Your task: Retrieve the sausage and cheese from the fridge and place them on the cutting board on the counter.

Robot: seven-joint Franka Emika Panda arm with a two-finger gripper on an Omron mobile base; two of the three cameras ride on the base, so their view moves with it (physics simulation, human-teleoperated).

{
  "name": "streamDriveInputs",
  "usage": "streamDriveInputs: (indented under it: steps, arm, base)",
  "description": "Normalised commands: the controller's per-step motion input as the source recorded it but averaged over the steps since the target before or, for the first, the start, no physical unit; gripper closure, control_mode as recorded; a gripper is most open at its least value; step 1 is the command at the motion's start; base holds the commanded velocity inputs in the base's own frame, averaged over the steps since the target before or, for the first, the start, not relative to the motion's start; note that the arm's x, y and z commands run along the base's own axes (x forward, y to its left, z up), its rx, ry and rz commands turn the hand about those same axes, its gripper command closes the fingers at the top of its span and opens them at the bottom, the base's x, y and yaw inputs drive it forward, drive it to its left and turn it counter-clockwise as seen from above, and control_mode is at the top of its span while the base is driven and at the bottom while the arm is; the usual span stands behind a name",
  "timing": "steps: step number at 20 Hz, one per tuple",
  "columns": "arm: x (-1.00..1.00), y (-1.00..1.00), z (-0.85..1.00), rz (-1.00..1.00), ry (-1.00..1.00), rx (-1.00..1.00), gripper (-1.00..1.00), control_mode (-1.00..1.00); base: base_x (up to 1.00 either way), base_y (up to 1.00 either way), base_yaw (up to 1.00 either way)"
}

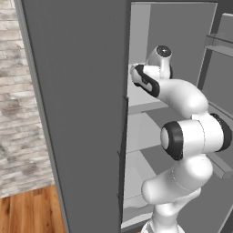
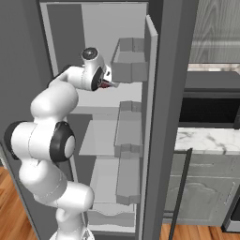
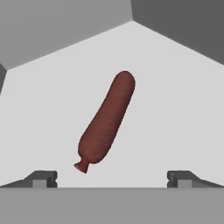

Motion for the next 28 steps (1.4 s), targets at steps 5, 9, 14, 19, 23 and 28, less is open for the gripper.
streamDriveInputs:
  steps: [5, 9, 14, 19, 23, 28]
  arm:
    - [0.2, 0.0, -0.01, 0.0, 0.06, 0.0, -1.0, -1.0]
    - [0.17, 0.0, -0.01, 0.0, 0.07, 0.0, -1.0, -1.0]
    - [0.15, 0.0, 0.0, 0.0, 0.05, 0.0, -1.0, -1.0]
    - [0.16, 0.0, 0.0, 0.0, 0.02, 0.0, -1.0, -1.0]
    - [0.08, 0.01, -0.12, 0.0, 0.06, 0.0, -1.0, -1.0]
    - [0.03, 0.0, -0.11, 0.0, 0.05, 0.0, -1.0, -1.0]
  base:
    - [0.0, 0.0, 0.0]
    - [0.0, 0.0, 0.0]
    - [0.0, 0.0, 0.0]
    - [0.0, 0.0, 0.0]
    - [0.0, 0.0, 0.0]
    - [0.0, 0.0, 0.0]
